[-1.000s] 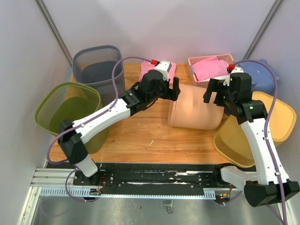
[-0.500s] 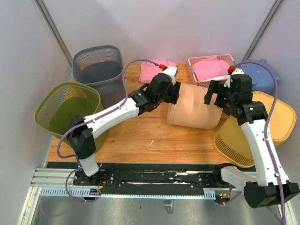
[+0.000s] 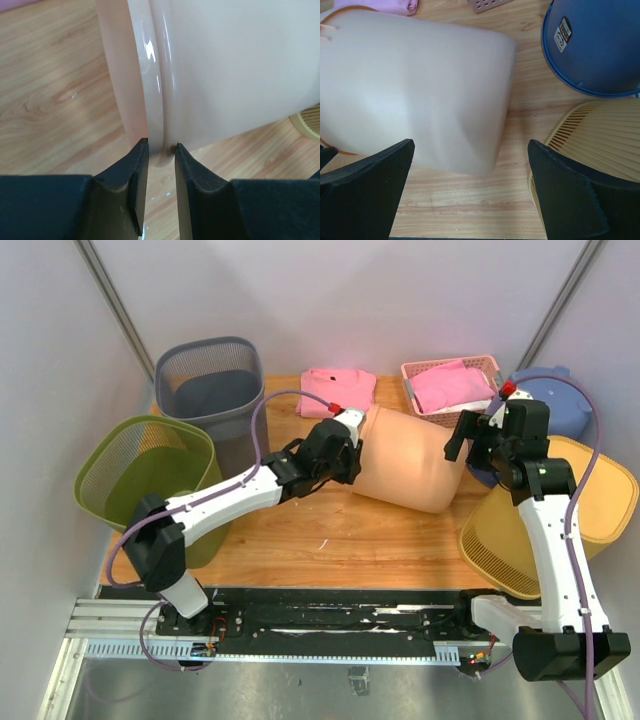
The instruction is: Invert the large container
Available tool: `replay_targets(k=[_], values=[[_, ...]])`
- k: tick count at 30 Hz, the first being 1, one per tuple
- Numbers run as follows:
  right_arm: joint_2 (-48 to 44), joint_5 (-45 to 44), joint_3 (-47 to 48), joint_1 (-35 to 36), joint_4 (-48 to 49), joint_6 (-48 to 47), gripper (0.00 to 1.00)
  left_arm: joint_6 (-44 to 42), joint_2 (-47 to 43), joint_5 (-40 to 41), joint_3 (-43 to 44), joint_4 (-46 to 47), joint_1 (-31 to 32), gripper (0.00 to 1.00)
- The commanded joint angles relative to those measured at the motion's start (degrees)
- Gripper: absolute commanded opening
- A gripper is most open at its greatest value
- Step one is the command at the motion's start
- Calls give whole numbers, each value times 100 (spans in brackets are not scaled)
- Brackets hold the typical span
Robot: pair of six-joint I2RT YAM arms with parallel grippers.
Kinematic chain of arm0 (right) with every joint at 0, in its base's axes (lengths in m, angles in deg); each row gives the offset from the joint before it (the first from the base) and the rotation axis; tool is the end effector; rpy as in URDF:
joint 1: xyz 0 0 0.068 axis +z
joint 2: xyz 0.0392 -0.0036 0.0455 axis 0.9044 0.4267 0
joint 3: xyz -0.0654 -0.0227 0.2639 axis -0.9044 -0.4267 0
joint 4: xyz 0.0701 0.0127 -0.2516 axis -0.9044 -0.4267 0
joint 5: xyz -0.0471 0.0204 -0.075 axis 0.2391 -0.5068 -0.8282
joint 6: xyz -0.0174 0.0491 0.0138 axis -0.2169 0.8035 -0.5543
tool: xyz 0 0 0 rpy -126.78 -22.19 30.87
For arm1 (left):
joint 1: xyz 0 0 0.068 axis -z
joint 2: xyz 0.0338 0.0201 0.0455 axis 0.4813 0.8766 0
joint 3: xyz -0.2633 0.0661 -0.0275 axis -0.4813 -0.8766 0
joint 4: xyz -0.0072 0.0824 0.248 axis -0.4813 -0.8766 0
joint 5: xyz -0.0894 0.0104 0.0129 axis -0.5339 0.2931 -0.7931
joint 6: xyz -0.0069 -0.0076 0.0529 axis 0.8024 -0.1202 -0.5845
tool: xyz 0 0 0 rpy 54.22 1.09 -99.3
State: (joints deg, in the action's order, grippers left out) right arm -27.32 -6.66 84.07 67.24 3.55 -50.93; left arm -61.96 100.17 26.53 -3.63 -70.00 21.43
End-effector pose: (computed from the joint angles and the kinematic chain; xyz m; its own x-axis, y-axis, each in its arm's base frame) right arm 0.2135 0.0104 0.3972 -0.5111 0.2827 -0.8117 0.0899 0.9568 0.2766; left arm 0.2507 -0.2911 0.3057 -0.5129 0.1607 -0.8433 0.5311 0.8312 -0.1646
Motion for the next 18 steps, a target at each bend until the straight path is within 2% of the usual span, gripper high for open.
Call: replay_targets(k=[1,5,9,12,14,18], values=[[6,267,-201,-169,103,27,99,2,-759,-120,-552,189,-189,28],[-15,371,-239,-171,141,74,99,-257,-1155,-263,-713,368,-203,41],[-100,430,-214,-171,155,73,99,-568,-1361,-411,-455,153,-203,64],[-139,533,-263,-171,228,73,99,-592,-1508,28,-428,313,-203,82],[-132,635,-295,-171,285,113,99,-631,-1500,300,-435,565,-203,87],[-94,769,-344,-171,367,213,100,-688,-1184,597,-296,1000,-231,88]])
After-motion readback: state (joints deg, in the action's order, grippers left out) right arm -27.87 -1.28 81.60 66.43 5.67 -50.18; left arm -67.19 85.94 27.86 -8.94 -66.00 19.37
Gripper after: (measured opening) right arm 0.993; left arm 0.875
